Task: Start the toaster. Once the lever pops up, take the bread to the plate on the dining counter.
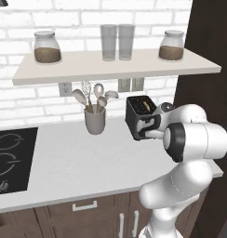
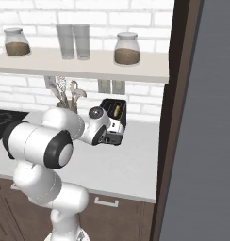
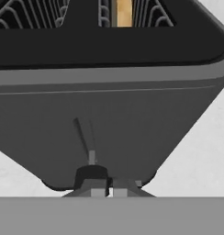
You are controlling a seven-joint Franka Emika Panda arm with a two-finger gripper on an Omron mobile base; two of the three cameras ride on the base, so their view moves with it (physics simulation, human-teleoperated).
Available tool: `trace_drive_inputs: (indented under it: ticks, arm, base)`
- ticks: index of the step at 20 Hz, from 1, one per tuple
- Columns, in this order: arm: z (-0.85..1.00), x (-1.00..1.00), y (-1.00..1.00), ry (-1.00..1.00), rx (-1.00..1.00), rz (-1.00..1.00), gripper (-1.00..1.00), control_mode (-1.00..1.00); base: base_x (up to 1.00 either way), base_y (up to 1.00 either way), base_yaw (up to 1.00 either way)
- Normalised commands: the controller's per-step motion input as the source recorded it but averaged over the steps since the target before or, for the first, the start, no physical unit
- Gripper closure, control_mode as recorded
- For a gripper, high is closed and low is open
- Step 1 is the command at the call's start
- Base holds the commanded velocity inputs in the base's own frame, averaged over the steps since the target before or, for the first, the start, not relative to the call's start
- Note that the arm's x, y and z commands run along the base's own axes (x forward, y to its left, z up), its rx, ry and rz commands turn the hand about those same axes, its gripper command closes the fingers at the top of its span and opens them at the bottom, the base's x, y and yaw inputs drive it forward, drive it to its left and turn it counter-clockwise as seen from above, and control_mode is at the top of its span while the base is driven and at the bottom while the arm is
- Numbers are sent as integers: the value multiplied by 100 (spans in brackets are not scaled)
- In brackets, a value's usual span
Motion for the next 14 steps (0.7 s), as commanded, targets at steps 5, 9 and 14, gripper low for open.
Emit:
trace_drive_inputs:
  ticks: [5, 9, 14]
  arm:
    - [-21, 0, 0, 0, 0, -1, 100, -100]
    - [0, 0, 0, 0, 0, 0, 100, -100]
    - [25, -14, 0, -7, 0, 0, 100, -100]
  base:
    - [0, 0, 0]
    - [0, 0, 0]
    - [0, 0, 0]
